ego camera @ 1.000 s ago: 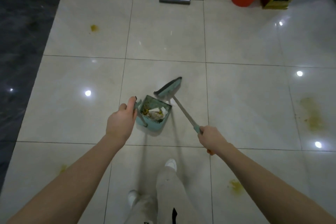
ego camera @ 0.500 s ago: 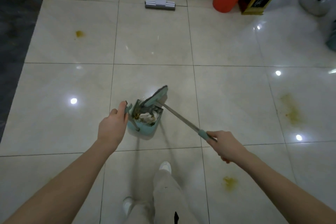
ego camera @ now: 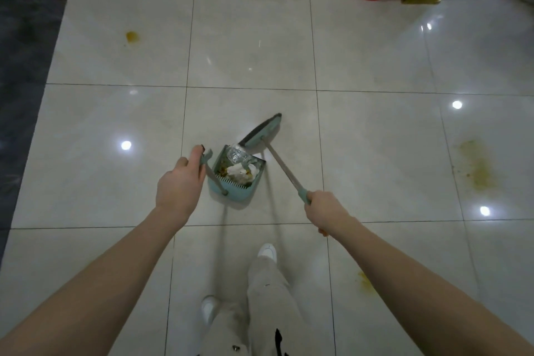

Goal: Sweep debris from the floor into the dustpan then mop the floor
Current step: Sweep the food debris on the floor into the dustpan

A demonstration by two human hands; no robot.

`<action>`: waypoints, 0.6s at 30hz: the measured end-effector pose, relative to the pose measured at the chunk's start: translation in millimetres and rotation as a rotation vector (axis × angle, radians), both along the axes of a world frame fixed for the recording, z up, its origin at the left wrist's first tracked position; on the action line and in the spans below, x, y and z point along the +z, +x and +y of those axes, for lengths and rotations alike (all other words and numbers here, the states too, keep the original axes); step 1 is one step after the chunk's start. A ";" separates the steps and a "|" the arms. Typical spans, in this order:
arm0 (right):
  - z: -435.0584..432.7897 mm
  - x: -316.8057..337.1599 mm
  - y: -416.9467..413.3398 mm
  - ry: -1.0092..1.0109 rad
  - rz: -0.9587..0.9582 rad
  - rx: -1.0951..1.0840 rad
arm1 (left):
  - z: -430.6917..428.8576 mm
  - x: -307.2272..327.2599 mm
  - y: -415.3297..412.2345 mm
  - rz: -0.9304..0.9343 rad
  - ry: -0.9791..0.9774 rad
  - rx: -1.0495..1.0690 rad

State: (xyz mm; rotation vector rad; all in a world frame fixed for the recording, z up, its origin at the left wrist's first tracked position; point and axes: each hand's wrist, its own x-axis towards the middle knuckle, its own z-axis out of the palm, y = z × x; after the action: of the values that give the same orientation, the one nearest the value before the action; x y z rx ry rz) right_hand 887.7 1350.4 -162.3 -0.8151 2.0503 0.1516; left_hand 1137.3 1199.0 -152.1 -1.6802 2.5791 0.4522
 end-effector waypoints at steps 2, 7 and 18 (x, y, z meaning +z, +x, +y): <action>17.1 2.7 -2.4 0.026 0.013 0.056 | -2.0 0.9 1.3 0.005 -0.010 -0.010; 48.6 22.2 -32.0 0.035 0.044 0.166 | -2.9 4.7 0.0 0.014 0.007 -0.007; 63.4 58.7 -124.6 -0.215 -0.074 -0.346 | -36.2 29.3 -34.4 0.066 -0.030 0.038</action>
State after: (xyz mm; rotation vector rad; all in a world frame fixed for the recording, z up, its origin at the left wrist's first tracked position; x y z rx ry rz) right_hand 763.1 1413.8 -103.6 -0.5698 2.1259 -0.2913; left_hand 1103.0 1162.8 -122.8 -1.7564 2.6162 0.4816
